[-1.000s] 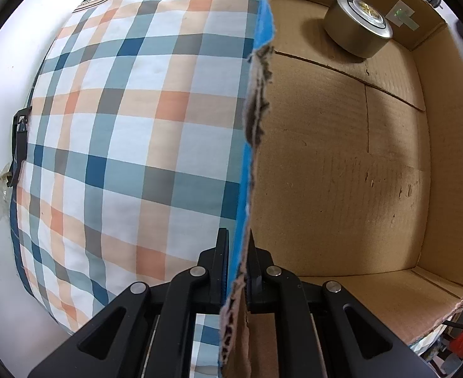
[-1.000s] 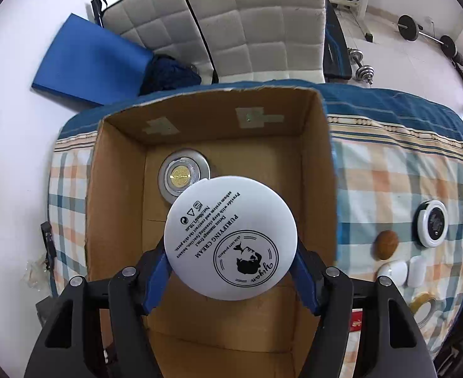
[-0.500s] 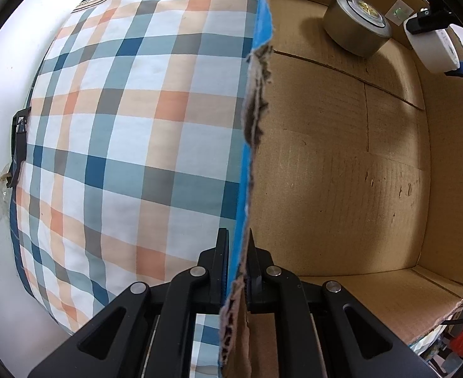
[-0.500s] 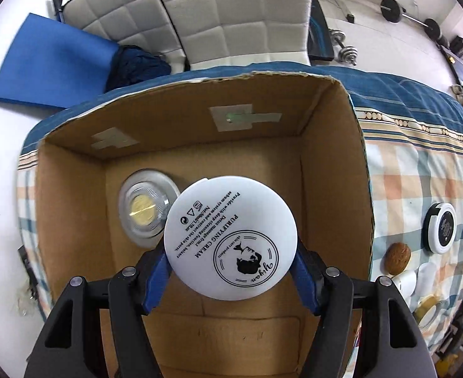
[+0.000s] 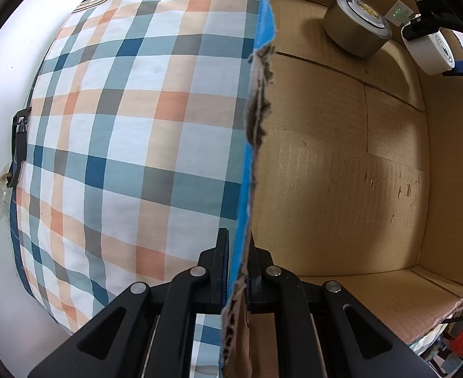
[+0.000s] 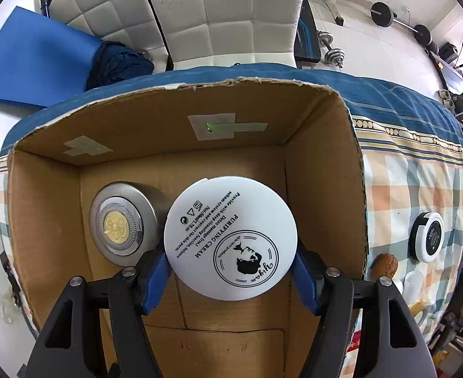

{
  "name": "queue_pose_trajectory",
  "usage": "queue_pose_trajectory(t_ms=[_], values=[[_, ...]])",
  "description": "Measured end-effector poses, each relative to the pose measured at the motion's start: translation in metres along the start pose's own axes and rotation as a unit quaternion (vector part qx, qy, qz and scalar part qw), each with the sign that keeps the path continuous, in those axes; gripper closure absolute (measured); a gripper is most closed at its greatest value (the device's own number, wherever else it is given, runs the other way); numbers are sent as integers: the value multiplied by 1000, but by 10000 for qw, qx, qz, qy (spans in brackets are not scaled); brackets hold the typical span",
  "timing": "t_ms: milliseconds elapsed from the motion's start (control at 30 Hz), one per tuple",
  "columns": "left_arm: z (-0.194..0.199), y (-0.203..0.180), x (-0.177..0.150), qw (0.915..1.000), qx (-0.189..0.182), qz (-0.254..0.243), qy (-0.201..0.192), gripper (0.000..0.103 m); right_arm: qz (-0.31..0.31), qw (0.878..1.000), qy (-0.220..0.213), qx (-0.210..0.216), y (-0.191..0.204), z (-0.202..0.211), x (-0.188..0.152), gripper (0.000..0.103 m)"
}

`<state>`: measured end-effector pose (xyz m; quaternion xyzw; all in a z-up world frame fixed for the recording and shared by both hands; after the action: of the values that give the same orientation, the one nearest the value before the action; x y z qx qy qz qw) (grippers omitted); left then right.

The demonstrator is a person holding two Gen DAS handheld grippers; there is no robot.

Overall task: Organize rigid objects
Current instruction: 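Carry the white cream jar into the box beside the tin and release, then move the right gripper to the black-lidded white jar and grasp it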

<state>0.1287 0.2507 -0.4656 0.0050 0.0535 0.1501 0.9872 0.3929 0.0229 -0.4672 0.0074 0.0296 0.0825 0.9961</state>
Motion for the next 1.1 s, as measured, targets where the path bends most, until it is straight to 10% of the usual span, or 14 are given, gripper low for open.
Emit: queue_pose_trajectory(t_ms=[200,300,467,1100], values=[[2,0,-1,10000,7,-13,-12,98,-15,9999,110,-85,-1,-4,-1,31],[1,-1,-1,10000,0,-18,-15,98,-105,9998,120,-80,-2,0,1,8],[2,-3,-2,10000,4,-17,-16,98,-105,9999,74,-19,-1,12,0,1],[8,-4,1,10000,6,-98,-17,98,376,9984,-92,414,30,62,-62,0]])
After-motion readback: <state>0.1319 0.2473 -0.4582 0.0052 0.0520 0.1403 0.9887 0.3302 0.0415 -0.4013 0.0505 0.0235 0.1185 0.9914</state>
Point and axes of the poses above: each gripper's, at about its wrist camera, not at the fingertips, and z roughly against the way its jaws point, y to its left, x to its top, the point moved 9 cm from there along -z, roughly the way its jaws point, and after that the axes turned 6 degrees about y, right-handed, at the moved point
